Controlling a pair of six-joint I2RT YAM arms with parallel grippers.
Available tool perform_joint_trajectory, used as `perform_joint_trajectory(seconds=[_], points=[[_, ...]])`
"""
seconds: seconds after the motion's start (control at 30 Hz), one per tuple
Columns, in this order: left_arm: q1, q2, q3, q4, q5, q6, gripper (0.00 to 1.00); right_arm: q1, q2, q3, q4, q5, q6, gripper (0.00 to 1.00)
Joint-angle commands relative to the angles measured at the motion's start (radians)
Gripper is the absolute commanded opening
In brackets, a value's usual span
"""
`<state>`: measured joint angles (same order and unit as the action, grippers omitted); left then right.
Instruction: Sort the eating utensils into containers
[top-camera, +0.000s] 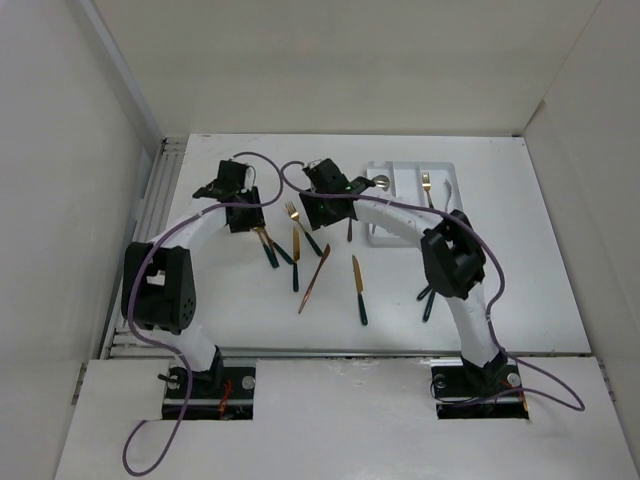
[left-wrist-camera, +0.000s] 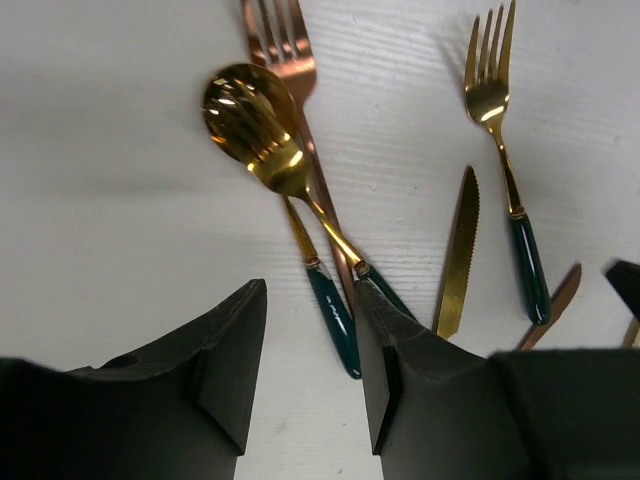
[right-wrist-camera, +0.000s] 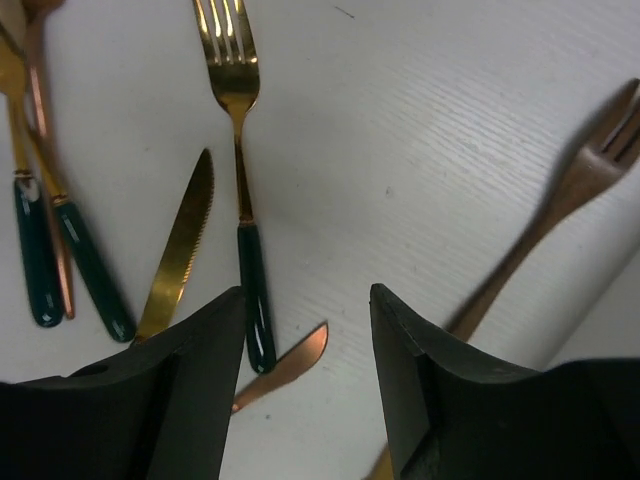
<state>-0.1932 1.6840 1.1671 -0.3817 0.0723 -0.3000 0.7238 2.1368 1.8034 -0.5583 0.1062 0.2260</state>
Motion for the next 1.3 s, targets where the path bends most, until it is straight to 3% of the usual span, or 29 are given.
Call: perform_joint_trajectory(seconds=[0.0, 0.3, 0.73, 0.97, 1.03, 1.13, 1.27], points=[[0.049, -0.102, 0.000, -0.011, -0.060, 0.021, 0.38, -0.001, 0.041, 0.117, -0.006, -0.020, -0.022, 0.58], [0.176, -0.172, -0.041, 0.007, -0.057, 0.021, 0.39, 0.084, 0.127, 0.117, -0.008, -0.010, -0.047, 0.52], [0.187, -0.201, -0.078, 0.027, -0.022, 0.012, 0.39, 0.085, 0.170, 0.096, -0.014, 0.044, -0.013, 0.52], [0.187, -0.210, -0.069, 0.027, -0.012, 0.012, 0.40, 0.085, 0.221, 0.126, -0.051, 0.081, -0.013, 0.40], [0.187, -0.210, -0.069, 0.027, -0.012, 0.012, 0.40, 0.085, 0.233, 0.126, -0.051, 0.081, -0.013, 0.29], [0.187, -0.210, -0.069, 0.027, -0.003, 0.012, 0.40, 0.085, 0.233, 0.137, -0.051, 0.081, -0.013, 0.02], [0.187, -0.210, -0.069, 0.027, -0.003, 0.012, 0.40, 0.085, 0.196, 0.187, -0.060, 0.130, -0.013, 0.00]])
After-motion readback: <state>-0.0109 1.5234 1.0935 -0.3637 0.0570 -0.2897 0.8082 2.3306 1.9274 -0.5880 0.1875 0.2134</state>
